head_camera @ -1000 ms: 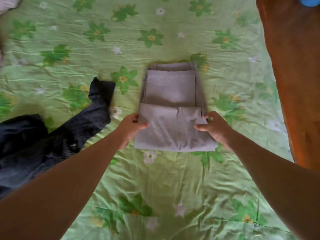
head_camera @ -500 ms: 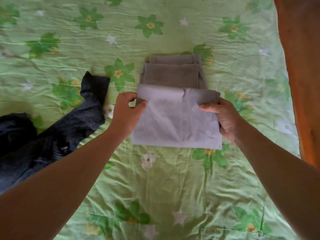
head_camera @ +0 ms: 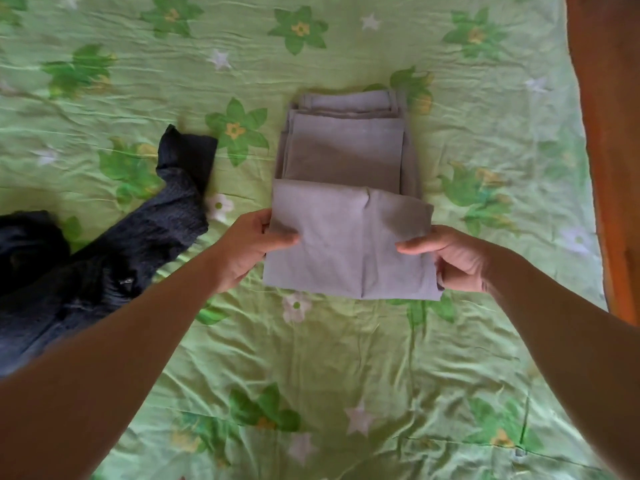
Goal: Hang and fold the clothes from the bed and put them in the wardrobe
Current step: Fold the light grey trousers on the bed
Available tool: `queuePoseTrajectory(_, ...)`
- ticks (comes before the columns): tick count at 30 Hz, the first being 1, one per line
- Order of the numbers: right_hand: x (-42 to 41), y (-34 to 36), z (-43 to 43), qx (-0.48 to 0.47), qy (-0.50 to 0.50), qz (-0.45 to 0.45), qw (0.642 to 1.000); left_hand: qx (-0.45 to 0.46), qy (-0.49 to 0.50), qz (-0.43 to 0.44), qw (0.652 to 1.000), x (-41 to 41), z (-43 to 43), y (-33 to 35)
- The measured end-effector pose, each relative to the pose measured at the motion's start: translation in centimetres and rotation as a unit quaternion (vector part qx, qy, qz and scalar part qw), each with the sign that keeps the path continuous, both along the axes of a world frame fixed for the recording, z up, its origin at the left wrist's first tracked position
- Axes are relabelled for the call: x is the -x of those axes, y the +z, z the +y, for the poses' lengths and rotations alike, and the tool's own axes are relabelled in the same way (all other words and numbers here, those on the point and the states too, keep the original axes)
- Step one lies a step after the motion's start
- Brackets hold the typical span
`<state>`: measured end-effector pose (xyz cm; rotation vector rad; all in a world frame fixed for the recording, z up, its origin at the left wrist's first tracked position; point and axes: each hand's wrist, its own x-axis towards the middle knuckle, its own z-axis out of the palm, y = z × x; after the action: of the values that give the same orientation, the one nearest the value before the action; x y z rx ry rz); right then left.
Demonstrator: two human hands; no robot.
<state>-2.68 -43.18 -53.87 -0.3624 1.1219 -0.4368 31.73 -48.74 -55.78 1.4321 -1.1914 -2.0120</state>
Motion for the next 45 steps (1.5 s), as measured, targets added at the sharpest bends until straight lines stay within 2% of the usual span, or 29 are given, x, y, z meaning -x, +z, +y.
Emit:
queuePoseTrajectory(4, -1.7, 0.2, 2.8, -0.014, -0.022, -0.010, 1.000, -0.010, -0.003, 0.013, 1.000, 0.1, 3.6, 0.6)
queuePoseTrajectory(7, -2.5, 0.4, 5.0, -0.015, -0.041, -0.018, 0.999, 0.011, -0.024, -0.031, 0.999, 0.2, 5.3, 0.8)
queuePoseTrajectory(9, -2.9, 0.5, 5.8, 0.010, -0.045, 0.014, 0.999, 0.044, -0.018, -0.051, 0.998, 0.4, 6.2, 1.2)
queuePoseTrajectory(12, -3.1, 0.4, 7.1, 0.041, -0.015, 0.113, 0.993, 0.062, -0.021, -0.095, 0.993, -0.5, 8.4, 1.5)
queuePoseTrajectory(17, -3.7, 0.4, 10.7, 0.037, 0.014, 0.188, 0.981, 0.041, -0.079, -0.166, 0.982, -2.9, 12.6, 2.4)
queuePoseTrajectory(23, -4.4, 1.0, 16.1, 0.004, 0.089, 0.195, 0.977, -0.007, -0.219, -0.205, 0.954, -3.8, 17.8, 3.3)
queuePoseTrajectory(24, -4.3, 1.4, 16.1, 0.006, 0.087, 0.195, 0.977, -0.011, -0.212, -0.200, 0.957, -3.8, 17.8, 3.6)
queuePoseTrajectory(27, -4.1, 3.0, 13.9, 0.068, 0.033, 0.244, 0.967, 0.013, -0.108, -0.163, 0.981, -2.7, 15.2, 4.9)
queuePoseTrajectory(30, -3.3, 4.9, 9.3, 0.134, -0.022, 0.280, 0.950, 0.057, -0.007, -0.125, 0.991, -0.8, 10.1, 6.1)
queuePoseTrajectory(36, -1.9, 5.9, -0.8, 0.161, -0.097, 0.270, 0.944, 0.120, 0.044, -0.089, 0.988, 3.0, -1.6, 5.8)
queuePoseTrajectory(40, -2.0, 3.0, -6.0, 0.183, -0.080, 0.314, 0.928, 0.140, 0.039, -0.161, 0.976, 4.8, -6.6, 2.3)
queuePoseTrajectory(45, -2.5, -0.5, -10.4, 0.222, -0.030, 0.424, 0.877, 0.172, 0.064, -0.259, 0.948, 5.5, -9.5, -0.8)
